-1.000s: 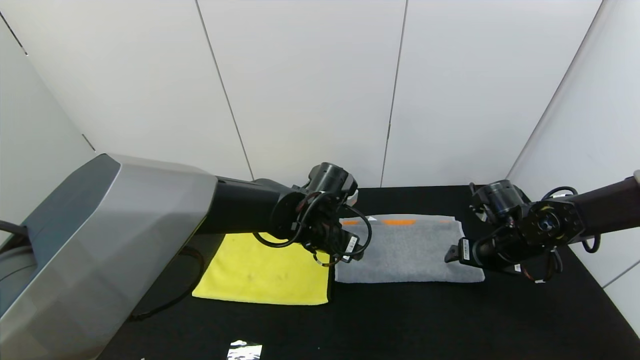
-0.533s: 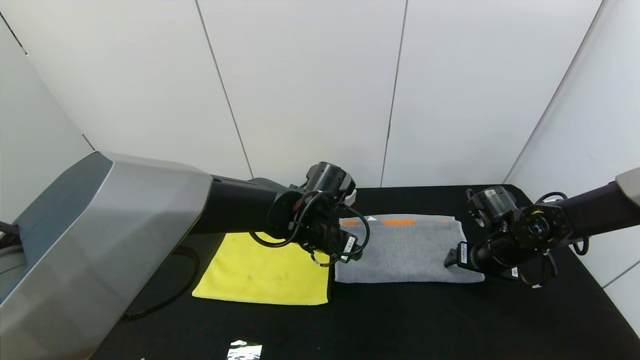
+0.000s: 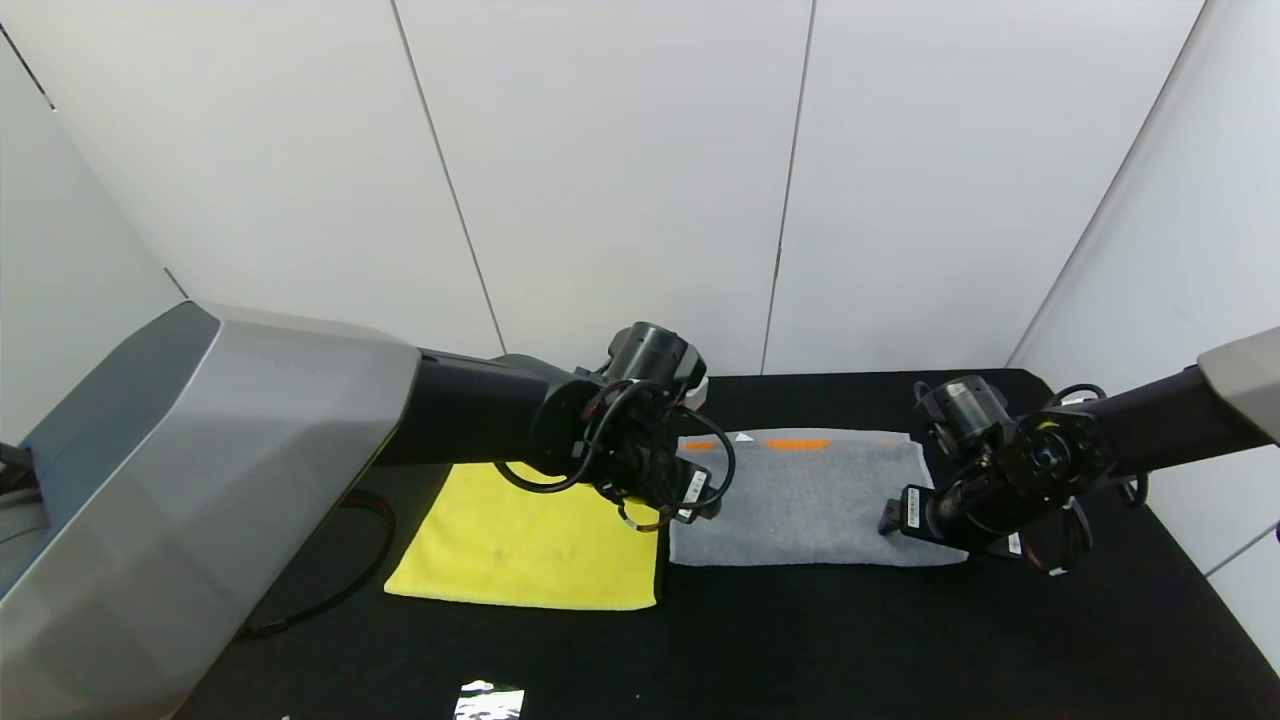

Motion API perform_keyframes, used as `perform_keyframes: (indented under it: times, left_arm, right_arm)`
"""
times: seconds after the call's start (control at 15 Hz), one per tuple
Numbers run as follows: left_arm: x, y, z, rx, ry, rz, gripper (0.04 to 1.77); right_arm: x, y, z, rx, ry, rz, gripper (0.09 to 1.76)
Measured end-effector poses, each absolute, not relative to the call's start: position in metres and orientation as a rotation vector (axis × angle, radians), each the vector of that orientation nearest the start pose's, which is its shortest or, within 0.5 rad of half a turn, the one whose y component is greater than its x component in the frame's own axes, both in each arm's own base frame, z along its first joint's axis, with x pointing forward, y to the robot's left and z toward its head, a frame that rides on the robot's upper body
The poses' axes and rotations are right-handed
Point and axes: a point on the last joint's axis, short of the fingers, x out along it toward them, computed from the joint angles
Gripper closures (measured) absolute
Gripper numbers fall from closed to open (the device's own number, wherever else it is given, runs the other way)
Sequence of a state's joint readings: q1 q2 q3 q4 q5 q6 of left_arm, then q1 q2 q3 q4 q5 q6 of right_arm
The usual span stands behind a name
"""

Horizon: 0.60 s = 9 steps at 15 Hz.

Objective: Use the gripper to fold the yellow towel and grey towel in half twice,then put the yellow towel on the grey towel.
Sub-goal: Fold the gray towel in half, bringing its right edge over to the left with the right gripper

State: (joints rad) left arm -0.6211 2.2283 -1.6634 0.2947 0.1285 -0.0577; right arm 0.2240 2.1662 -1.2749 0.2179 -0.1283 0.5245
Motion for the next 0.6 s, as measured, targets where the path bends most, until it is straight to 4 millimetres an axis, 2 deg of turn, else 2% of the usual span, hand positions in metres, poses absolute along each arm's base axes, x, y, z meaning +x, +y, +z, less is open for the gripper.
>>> perform_keyframes:
  times: [0.13, 0.33, 0.6]
  left_arm:
    - [0.3580, -0.2518, 0.1292, 0.265, 0.823, -0.436, 0.10]
    - [0.3586, -0.2506, 0.1288, 0.264, 0.825, -0.433, 0.10]
    - [0.3583, -0.2500, 0.1271, 0.266, 0.830, -0.431, 0.10]
  right_arm:
    - [0.3740, 0.0833, 0.0679, 0.273, 1.078, -0.201, 0.15]
    - [0.3741, 0.0848, 0.0676, 0.270, 1.078, -0.200, 0.64]
    - [0.3729, 0.0849, 0.0693, 0.266, 1.079, -0.198, 1.06]
